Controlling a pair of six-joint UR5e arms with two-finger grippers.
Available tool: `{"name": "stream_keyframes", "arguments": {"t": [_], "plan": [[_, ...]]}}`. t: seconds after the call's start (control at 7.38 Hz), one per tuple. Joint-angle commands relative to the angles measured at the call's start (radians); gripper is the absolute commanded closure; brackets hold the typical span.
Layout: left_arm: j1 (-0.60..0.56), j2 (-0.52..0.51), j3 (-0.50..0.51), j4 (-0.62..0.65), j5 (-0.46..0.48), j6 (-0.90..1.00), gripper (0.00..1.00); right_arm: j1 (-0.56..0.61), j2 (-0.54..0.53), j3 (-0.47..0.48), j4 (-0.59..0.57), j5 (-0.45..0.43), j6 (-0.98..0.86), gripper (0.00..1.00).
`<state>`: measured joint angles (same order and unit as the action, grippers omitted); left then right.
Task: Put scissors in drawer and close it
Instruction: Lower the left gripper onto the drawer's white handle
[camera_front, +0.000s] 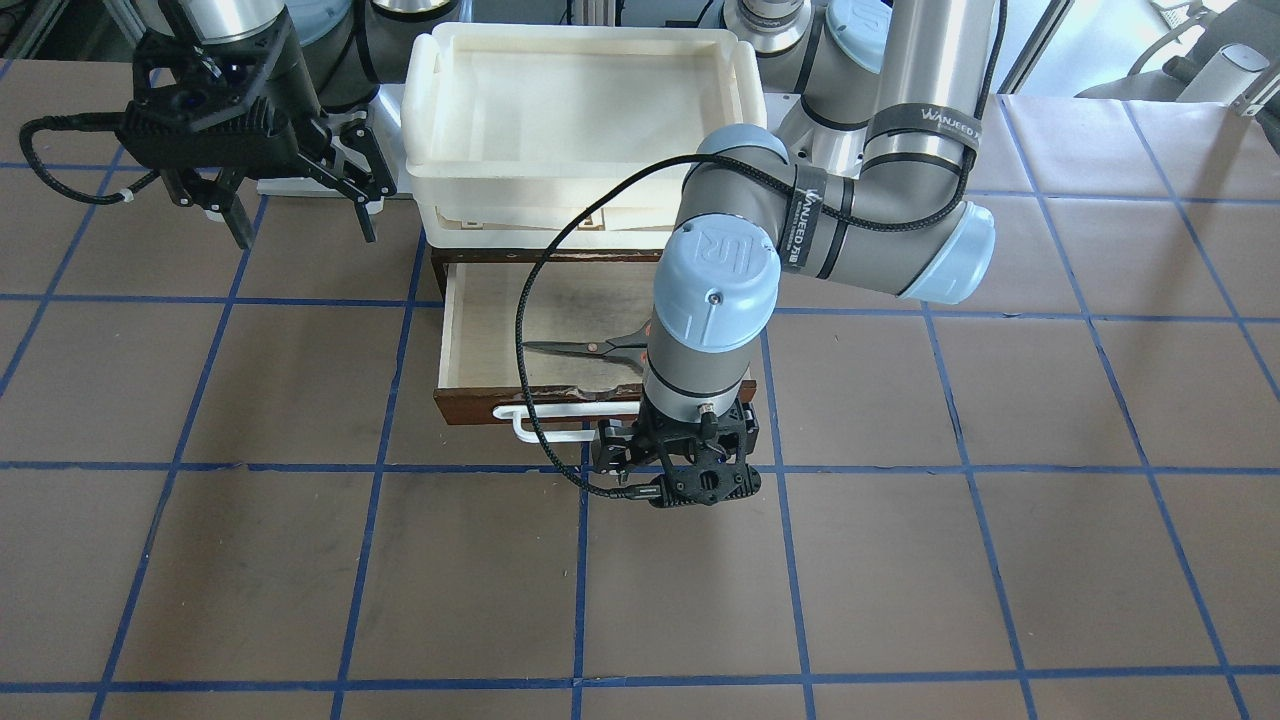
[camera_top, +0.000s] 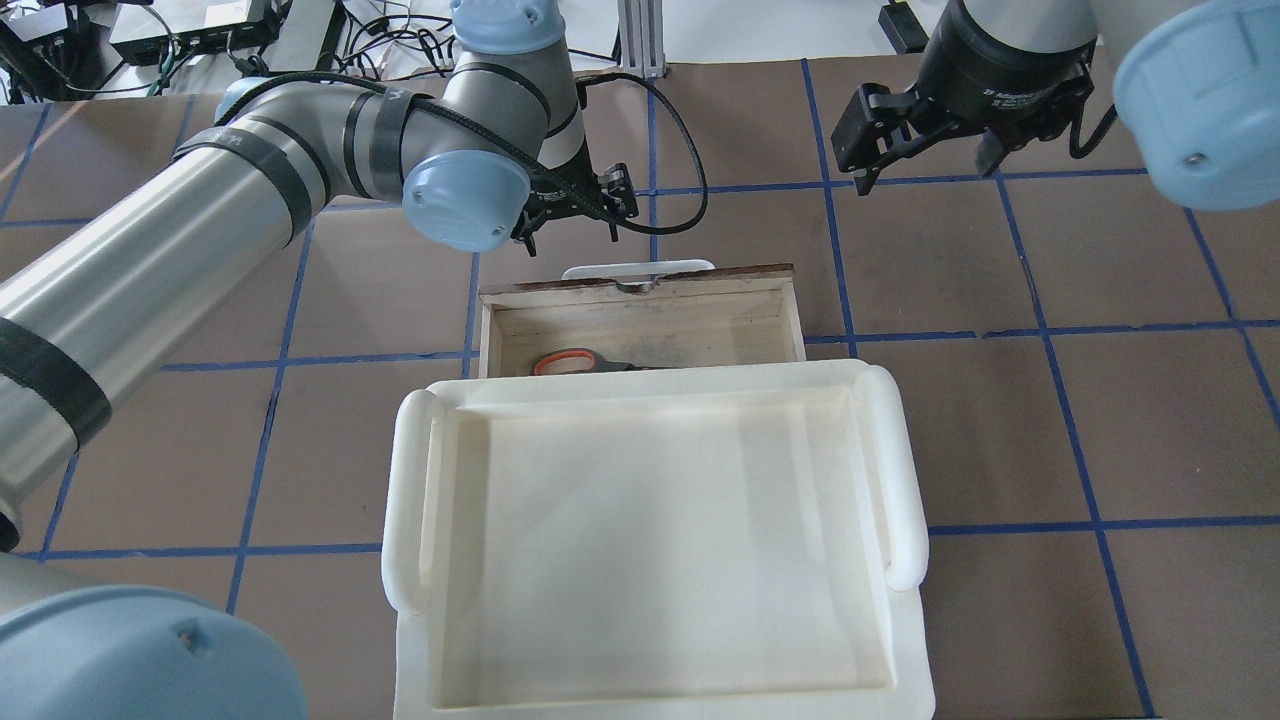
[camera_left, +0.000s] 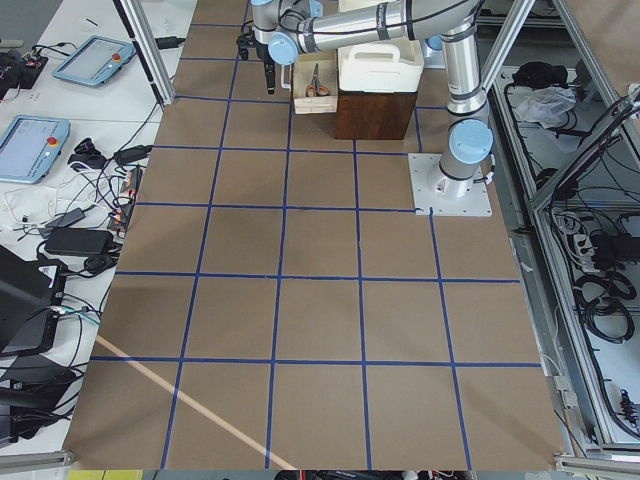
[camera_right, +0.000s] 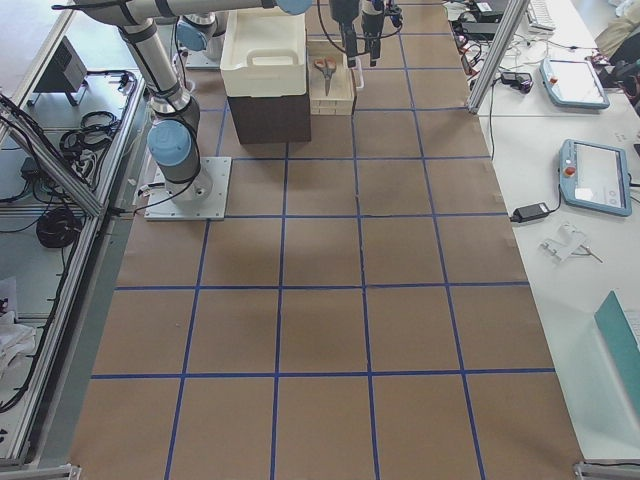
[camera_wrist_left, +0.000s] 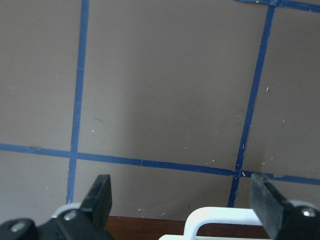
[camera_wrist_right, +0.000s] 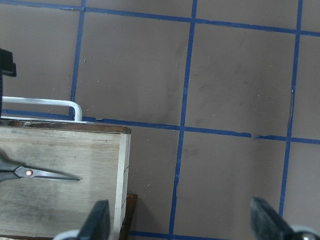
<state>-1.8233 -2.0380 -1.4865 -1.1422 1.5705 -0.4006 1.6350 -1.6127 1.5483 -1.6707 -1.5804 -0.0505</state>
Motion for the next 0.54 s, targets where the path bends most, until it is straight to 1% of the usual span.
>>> {"name": "stream_keyframes", "arguments": {"t": [0.0,0.14,0.41], "plan": [[-0.005,-0.033,0.0,0.005,-0.015,-0.007,0.0,0.002,0.005,0.004,-0.006,0.01,0.003,0.0],[-0.007,-0.036,0.0,-0.008,-0.015,-0.007,0.0,0.003,0.013,0.01,-0.03,0.01,0.004,0.0],[-0.01,-0.033,0.0,-0.077,-0.01,-0.027,0.0,0.003,0.016,0.032,-0.035,0.01,0.006,0.0]]}}
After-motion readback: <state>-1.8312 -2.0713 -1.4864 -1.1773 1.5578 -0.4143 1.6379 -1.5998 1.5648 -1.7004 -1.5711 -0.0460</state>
